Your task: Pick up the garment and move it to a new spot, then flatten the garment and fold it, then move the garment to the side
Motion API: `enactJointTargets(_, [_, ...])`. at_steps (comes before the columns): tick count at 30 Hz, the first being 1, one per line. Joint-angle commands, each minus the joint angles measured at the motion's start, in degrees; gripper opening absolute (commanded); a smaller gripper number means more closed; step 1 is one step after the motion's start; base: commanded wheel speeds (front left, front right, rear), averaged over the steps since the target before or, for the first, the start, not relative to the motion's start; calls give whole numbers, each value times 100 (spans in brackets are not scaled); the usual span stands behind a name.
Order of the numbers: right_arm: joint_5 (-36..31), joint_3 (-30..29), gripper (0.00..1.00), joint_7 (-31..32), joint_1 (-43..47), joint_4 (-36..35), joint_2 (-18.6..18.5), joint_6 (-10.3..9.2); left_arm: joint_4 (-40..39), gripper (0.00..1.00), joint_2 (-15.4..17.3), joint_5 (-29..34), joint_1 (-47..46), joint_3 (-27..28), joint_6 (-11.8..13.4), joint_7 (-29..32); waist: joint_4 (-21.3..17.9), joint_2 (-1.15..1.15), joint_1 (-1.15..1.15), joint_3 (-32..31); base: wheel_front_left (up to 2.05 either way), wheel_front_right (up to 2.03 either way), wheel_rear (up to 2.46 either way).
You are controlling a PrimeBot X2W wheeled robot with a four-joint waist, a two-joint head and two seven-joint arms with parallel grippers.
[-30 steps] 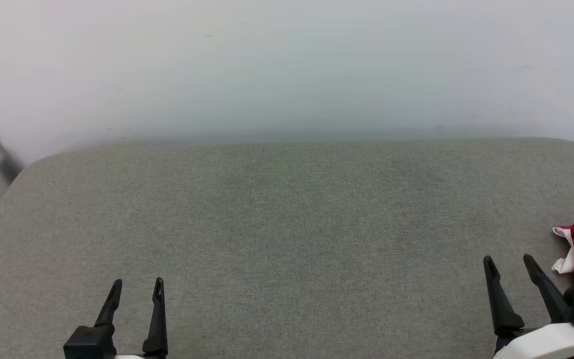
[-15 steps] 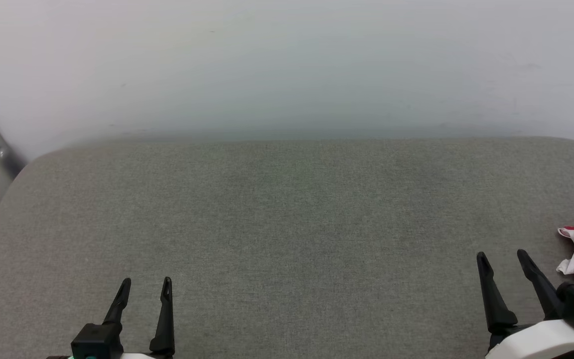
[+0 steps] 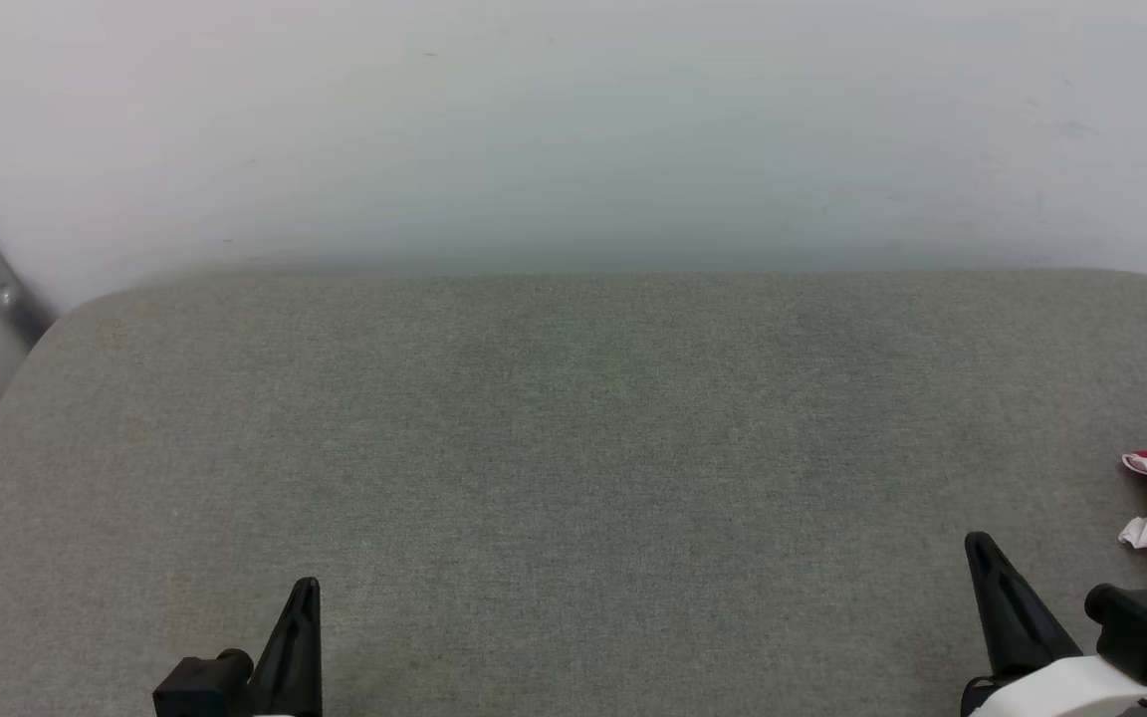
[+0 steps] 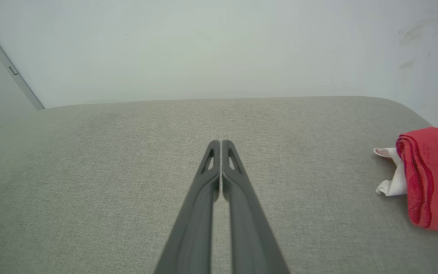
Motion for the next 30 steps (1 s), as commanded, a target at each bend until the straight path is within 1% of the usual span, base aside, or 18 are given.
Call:
enactJointTargets(1, [242, 3, 0, -12, -63, -28, 0, 0, -63, 0, -1, -198, -87, 72, -52, 37, -2, 0, 0, 3, 0, 0, 0])
enactJointTargets(14, [1723, -21, 0, -2, -339, 336, -44, -1, 138, 0, -217, -1415, -317, 414, -378, 356, -13, 0, 0, 31, 0, 0, 0])
enactJointTargets(30, [3233, -57, 0, 14, -611, 707, -70, -1, 357, 0, -463, -2662, -561, 780, -723, 696, -26, 0, 0, 65, 0, 0, 0])
